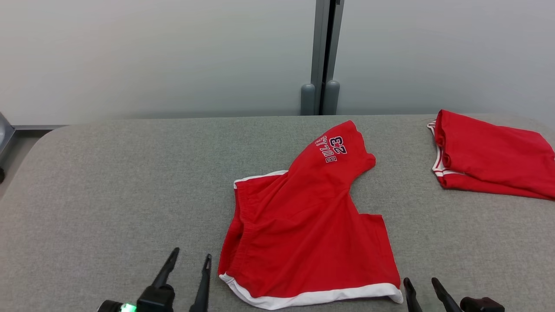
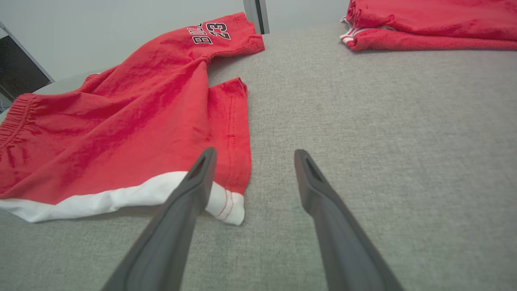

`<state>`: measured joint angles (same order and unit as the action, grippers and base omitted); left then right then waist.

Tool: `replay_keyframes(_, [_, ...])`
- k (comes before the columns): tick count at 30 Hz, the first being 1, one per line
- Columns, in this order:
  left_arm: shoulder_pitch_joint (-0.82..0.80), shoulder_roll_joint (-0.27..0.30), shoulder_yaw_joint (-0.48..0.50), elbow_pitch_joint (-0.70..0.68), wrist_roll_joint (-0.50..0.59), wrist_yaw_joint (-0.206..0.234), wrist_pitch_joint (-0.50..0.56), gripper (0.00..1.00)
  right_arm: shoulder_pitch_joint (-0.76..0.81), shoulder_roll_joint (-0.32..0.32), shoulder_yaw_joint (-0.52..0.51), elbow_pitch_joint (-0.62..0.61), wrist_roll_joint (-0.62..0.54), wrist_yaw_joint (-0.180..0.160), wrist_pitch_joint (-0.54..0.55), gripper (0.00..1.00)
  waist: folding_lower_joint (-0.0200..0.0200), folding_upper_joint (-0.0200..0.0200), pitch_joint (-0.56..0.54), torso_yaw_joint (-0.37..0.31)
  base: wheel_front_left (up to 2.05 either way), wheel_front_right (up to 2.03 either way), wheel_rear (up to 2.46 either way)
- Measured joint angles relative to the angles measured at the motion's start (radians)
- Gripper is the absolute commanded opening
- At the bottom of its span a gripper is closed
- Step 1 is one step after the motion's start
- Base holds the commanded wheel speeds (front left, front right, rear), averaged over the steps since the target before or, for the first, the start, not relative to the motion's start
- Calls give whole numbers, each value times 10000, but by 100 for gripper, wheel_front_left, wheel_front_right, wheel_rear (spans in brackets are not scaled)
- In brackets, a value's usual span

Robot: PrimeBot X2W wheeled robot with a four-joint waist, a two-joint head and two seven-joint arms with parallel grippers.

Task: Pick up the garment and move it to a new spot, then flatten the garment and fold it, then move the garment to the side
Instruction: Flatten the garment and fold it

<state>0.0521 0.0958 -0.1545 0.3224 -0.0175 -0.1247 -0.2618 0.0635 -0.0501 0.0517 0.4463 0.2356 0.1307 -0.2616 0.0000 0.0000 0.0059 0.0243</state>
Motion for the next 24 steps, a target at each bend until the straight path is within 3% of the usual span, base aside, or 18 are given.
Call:
replay_keyframes(6, [-557, 614, -1778, 740, -474, -50, 0, 100, -421, 2, 305, 558, 8, 0, -6, 100, 1, 1, 146, -173, 0, 0, 0])
replay_keyframes(12, [-1187, 1076, -2963, 2008, -966, -50, -2, 100, -602, 6, 738, 1005, 169, 0, -6, 100, 0, 0, 239, -329, 0, 0, 0])
replay_keyframes(23, [-2290, 1302, -4205, 3480, -1799, -50, 0, 100, -1025, 8, 1425, 1843, 493, 0, -6, 100, 1, 1, 445, -478, 0, 0, 0])
replay_keyframes(24, [-2334, 1306, -4311, 3618, -1896, -50, 2, 93, -1058, 6, 1524, 1942, 510, 0, -8, 100, 1, 1, 449, -493, 0, 0, 0])
